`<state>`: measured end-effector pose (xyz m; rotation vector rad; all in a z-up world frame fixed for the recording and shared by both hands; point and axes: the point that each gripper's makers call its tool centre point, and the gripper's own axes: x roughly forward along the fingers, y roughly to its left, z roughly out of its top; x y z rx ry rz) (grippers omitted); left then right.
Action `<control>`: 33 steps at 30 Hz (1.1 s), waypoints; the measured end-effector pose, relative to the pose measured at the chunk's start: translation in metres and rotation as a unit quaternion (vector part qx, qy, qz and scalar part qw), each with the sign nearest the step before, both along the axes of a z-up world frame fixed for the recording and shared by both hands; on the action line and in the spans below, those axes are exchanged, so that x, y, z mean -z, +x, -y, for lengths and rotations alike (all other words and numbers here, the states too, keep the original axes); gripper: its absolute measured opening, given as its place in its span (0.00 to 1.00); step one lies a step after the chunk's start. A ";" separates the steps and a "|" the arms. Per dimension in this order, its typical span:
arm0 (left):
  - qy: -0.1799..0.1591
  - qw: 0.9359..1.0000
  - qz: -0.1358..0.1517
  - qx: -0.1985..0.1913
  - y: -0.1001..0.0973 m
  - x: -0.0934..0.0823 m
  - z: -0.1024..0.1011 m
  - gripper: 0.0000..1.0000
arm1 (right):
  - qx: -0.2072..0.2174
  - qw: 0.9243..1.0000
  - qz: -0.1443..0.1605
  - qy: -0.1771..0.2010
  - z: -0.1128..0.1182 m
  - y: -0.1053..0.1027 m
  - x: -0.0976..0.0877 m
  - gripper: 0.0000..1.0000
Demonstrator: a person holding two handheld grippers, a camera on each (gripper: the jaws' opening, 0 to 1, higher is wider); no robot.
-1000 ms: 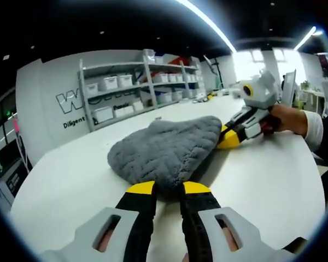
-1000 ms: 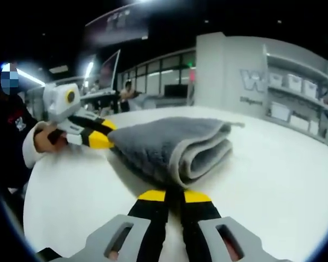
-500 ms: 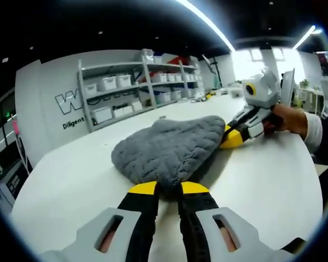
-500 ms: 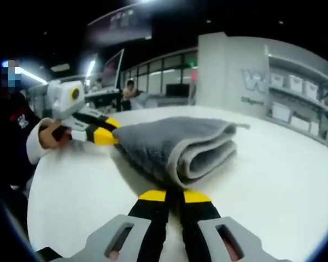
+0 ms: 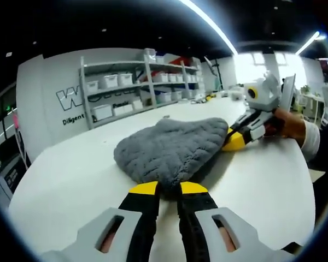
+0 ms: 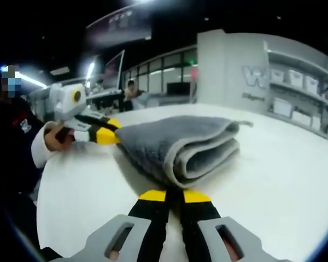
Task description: Open the folded towel by lifting each exposed corner and separating the folded layers until the towel lies flat within the target outline without major curled edges
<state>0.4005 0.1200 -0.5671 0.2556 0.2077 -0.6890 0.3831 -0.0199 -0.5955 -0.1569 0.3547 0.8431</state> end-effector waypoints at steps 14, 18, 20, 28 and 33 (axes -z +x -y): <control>0.013 1.000 -0.021 -0.017 -0.015 0.003 0.000 0.12 | -0.009 1.000 -0.002 -0.021 0.000 -0.020 0.000 0.03; 0.017 0.999 -0.024 -0.020 -0.025 0.003 0.003 0.12 | -0.011 1.000 -0.002 -0.029 0.003 -0.027 -0.001 0.03; 0.019 0.999 -0.025 -0.021 -0.028 0.004 0.003 0.12 | -0.012 1.000 -0.004 -0.027 0.004 -0.031 -0.001 0.03; 0.012 0.999 -0.038 -0.026 -0.035 0.004 0.004 0.12 | -0.018 1.000 -0.011 -0.022 0.006 -0.039 -0.001 0.03; 0.015 0.999 -0.040 -0.025 -0.038 0.005 0.006 0.13 | -0.024 0.999 -0.010 -0.020 0.009 -0.042 0.000 0.03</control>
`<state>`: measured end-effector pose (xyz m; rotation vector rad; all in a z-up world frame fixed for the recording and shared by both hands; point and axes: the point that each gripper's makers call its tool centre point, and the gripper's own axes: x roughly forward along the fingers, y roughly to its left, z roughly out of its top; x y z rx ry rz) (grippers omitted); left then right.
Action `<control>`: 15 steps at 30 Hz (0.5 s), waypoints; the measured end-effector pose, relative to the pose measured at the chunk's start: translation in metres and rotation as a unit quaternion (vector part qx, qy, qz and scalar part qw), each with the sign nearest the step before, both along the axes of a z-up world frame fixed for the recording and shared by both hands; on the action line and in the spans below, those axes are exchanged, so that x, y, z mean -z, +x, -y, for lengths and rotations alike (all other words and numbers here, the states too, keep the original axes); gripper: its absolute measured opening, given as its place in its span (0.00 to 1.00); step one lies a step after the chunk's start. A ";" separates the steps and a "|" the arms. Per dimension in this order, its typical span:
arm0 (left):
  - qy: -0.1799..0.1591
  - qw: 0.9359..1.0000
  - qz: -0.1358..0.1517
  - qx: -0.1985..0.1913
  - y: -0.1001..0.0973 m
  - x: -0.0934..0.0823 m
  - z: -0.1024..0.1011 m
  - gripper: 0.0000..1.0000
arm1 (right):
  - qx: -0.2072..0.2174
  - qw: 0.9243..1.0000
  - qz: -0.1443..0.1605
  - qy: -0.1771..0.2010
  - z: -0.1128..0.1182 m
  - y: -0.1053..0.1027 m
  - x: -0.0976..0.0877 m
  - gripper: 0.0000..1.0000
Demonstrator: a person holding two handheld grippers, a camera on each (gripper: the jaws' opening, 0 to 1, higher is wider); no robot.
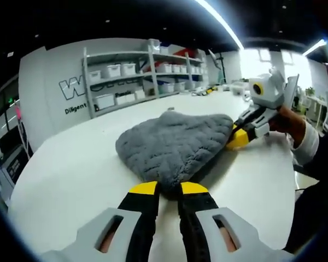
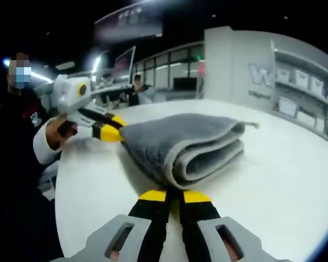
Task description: Open the folded towel by lifting each exposed corner and separating the folded layers until the towel lies flat within the target outline without major curled edges
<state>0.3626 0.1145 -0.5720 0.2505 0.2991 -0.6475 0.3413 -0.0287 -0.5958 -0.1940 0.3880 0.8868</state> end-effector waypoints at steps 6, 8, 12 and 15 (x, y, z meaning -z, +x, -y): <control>0.011 1.000 0.018 -0.005 -0.006 -0.004 0.003 0.25 | -0.005 1.000 0.003 -0.002 0.000 0.000 0.000 0.03; 0.013 1.000 0.021 -0.008 -0.006 -0.006 0.003 0.30 | -0.007 1.000 0.007 -0.005 0.000 0.000 0.001 0.04; 0.007 0.999 0.047 -0.004 -0.007 -0.015 0.011 0.37 | -0.017 0.999 0.026 -0.016 0.000 0.000 0.001 0.04; 0.016 0.998 0.056 0.000 -0.009 -0.017 0.018 0.40 | -0.024 0.998 0.042 -0.028 0.001 0.000 0.001 0.05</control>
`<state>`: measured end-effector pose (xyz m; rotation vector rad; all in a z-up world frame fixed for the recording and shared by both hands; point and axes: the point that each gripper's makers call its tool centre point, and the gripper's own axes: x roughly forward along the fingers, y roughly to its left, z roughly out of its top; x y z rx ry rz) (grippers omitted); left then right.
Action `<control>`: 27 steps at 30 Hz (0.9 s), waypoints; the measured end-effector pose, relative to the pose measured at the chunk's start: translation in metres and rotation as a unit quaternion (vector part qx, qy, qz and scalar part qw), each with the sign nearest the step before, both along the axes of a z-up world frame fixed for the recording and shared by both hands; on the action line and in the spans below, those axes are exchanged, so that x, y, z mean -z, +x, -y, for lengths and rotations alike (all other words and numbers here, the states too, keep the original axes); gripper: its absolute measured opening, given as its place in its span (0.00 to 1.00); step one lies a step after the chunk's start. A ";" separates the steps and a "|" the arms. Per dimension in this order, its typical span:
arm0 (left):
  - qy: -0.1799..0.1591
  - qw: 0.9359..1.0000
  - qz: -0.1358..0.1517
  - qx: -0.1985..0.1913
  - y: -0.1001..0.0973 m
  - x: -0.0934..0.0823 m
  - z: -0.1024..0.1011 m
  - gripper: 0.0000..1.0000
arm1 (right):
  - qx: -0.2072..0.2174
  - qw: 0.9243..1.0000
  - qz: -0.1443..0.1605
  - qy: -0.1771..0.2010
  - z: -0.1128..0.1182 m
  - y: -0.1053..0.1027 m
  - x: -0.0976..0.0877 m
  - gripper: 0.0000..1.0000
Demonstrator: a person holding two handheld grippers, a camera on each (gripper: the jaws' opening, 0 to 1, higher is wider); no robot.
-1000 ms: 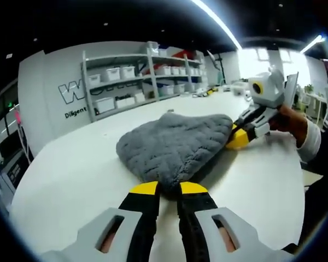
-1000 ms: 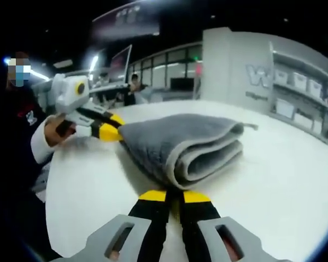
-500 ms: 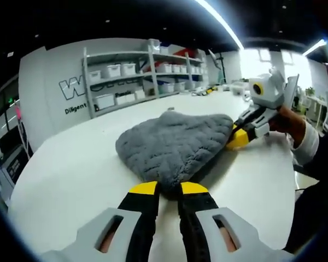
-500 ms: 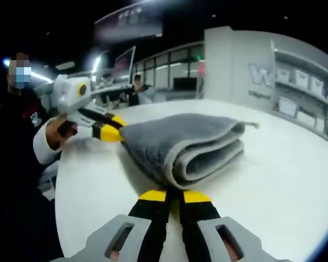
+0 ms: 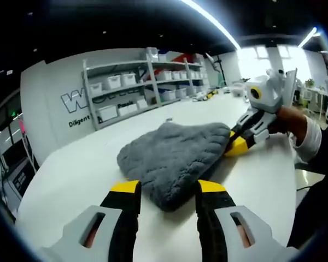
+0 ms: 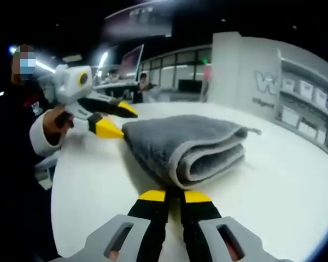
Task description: Open the folded towel by lifting each exposed corner and separating the folded layers until the towel lies flat within the target outline without major curled edges
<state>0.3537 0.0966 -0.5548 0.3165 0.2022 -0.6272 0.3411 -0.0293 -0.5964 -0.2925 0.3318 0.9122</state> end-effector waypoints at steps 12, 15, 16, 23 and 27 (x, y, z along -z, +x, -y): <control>0.014 0.999 0.030 0.034 -0.006 -0.008 0.031 0.43 | -0.006 1.000 0.003 0.003 0.004 0.002 -0.001 0.06; 0.017 0.998 0.036 0.043 -0.008 -0.010 0.039 0.43 | -0.006 1.000 0.000 0.009 0.005 0.002 -0.003 0.06; 0.018 0.998 0.038 0.044 -0.009 -0.011 0.041 0.43 | -0.006 1.000 -0.001 0.012 0.006 0.002 -0.003 0.06; 0.023 0.997 0.047 0.056 -0.010 -0.014 0.056 0.38 | -0.009 1.000 -0.009 0.028 0.008 0.003 -0.005 0.07; 0.038 0.995 0.063 0.062 -0.010 -0.018 0.064 0.38 | -0.008 0.999 -0.013 0.034 0.010 0.004 -0.007 0.07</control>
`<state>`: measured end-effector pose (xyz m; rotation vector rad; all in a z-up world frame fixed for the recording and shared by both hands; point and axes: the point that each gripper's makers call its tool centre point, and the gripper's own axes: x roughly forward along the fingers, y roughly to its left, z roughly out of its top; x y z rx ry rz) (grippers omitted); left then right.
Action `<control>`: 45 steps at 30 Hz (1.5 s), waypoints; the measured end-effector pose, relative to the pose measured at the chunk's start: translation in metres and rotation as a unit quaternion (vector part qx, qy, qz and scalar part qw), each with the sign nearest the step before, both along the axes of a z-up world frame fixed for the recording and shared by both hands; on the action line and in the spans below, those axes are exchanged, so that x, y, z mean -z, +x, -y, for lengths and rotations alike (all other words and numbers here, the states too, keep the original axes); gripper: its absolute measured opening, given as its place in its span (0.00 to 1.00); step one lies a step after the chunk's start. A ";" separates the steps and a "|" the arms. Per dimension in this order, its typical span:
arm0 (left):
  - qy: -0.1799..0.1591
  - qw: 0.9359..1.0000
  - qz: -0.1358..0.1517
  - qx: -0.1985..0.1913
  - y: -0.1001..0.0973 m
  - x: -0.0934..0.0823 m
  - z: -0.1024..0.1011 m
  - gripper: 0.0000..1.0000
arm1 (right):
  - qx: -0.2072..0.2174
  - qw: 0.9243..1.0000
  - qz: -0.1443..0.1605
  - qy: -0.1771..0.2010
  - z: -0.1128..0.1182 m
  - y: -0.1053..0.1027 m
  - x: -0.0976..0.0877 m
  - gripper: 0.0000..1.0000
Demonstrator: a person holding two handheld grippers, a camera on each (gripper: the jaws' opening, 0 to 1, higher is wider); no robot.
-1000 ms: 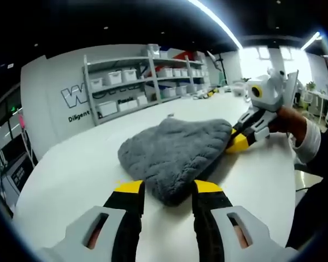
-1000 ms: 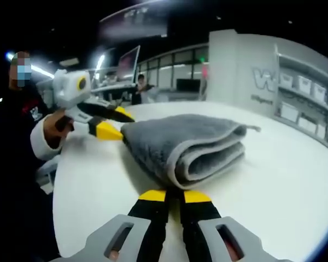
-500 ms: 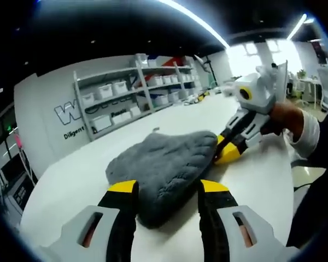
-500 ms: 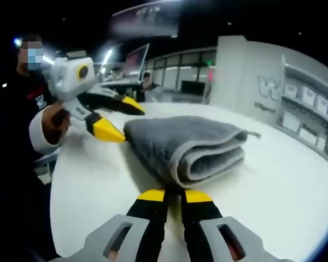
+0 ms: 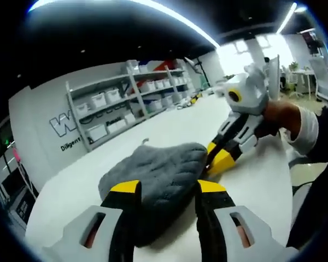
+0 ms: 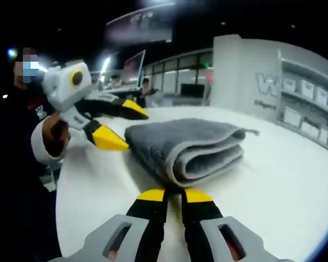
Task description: Open the folded towel by lifting each exposed corner and separating the folded layers until the towel lies flat within the target outline without major curled edges
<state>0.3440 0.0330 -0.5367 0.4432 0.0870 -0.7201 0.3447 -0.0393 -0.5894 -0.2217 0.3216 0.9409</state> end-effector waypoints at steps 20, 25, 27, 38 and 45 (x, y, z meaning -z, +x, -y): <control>0.066 0.997 0.030 0.027 0.011 0.009 0.030 0.37 | 0.005 1.000 -0.006 0.010 0.006 0.000 -0.004 0.07; 0.083 0.996 0.034 0.030 0.013 0.013 0.034 0.37 | 0.005 1.000 -0.008 0.009 0.006 -0.001 -0.003 0.07; 0.086 0.995 0.034 0.030 0.013 0.014 0.036 0.37 | 0.004 1.000 -0.008 0.008 0.006 -0.001 -0.003 0.07; 0.090 0.995 0.035 0.036 0.014 0.016 0.043 0.32 | 0.002 1.000 -0.008 0.006 0.004 -0.003 -0.002 0.07; 0.088 0.995 0.036 0.039 0.015 0.015 0.047 0.29 | 0.002 1.000 -0.011 0.003 0.002 -0.003 0.002 0.07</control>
